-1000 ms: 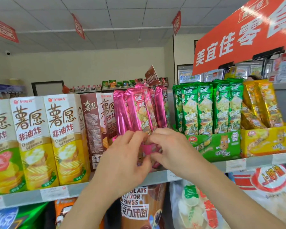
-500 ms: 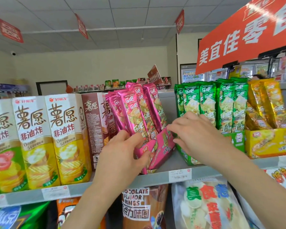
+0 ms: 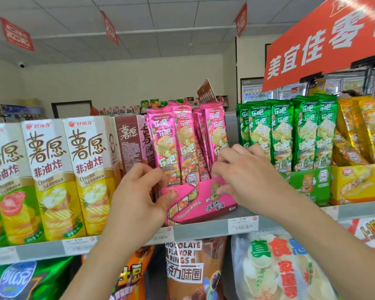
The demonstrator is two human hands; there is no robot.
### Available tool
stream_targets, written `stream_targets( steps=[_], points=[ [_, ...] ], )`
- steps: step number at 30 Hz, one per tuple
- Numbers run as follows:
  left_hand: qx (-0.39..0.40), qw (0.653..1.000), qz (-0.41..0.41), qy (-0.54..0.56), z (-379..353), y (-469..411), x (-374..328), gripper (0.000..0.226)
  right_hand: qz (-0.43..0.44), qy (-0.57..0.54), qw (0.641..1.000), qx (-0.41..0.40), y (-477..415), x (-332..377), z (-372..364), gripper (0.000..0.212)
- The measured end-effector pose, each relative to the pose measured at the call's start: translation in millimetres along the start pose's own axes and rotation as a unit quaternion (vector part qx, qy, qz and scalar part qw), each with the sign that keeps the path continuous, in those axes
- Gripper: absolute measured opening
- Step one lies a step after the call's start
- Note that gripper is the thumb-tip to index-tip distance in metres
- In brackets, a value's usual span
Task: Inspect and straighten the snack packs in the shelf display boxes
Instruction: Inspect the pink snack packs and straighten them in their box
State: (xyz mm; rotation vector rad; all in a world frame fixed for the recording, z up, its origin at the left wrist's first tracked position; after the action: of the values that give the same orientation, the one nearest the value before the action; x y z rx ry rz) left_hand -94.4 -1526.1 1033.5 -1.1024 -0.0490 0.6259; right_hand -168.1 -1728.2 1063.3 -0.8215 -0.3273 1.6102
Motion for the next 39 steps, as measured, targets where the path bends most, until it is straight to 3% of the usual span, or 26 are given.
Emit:
stream_targets(
  steps=[6,9,11,14,17,19,21,23,26,29,33,36,39],
  points=[
    [-0.016,0.997,-0.014,-0.07,13,-1,-22,0.032,-0.089,-0.006,0.995,-0.039,30,25,3,0.029],
    [-0.129,0.981,-0.131,-0.067,36,-26,-52,0.011,-0.116,-0.055,0.987,-0.097,39,25,0,0.026],
    [-0.147,0.963,-0.205,-0.097,42,-61,-74,0.016,-0.137,-0.093,0.977,-0.136,40,26,-3,0.022],
    [-0.004,0.947,-0.21,-0.243,24,-118,-95,0.028,-0.184,-0.163,0.957,-0.156,42,31,-9,0.023],
    [0.159,0.902,-0.157,-0.37,-3,-152,-91,0.02,-0.217,-0.197,0.946,-0.137,43,34,-14,0.039],
    [0.251,0.889,-0.11,-0.367,-14,-160,-80,0.024,-0.236,-0.219,0.94,-0.107,42,29,-16,0.059],
    [0.288,0.898,-0.106,-0.316,-16,-161,-73,0.02,-0.252,-0.279,0.921,-0.099,39,24,-17,0.071],
    [0.281,0.913,-0.116,-0.272,-10,-159,-71,0.015,-0.277,-0.369,0.88,-0.109,31,17,-15,0.082],
    [0.26,0.932,-0.136,-0.214,4,-156,-72,0.03,-0.31,-0.522,0.79,-0.083,7,6,-14,0.108],
    [0.231,0.943,-0.176,-0.16,19,-153,-76,0.03,-0.327,-0.6,0.729,-0.049,-15,-3,-12,0.122],
    [0.185,0.952,-0.202,-0.137,25,-151,-74,0.026,-0.312,-0.606,0.731,-0.027,-26,-3,-7,0.109],
    [0.145,0.949,-0.212,-0.182,22,-145,-70,0.029,-0.329,-0.585,0.741,-0.021,-28,-6,-13,0.099],
    [0.045,0.951,-0.229,-0.203,19,-129,-66,0.033,-0.31,-0.55,0.771,-0.084,-27,1,-14,0.076]
  ],
)
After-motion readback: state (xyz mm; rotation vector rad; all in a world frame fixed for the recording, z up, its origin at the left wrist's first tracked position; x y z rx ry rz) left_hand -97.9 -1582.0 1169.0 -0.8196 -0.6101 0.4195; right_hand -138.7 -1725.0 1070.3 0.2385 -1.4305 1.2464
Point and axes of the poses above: each hand's wrist, its own y-axis away from the middle knuckle, its own z-axis out of the back of the hand, x = y × z, the point moved 2 cm from there along -y, towards the middle knuckle, and after that the axes turned 1 degree about -x, right-handed, at the moved point
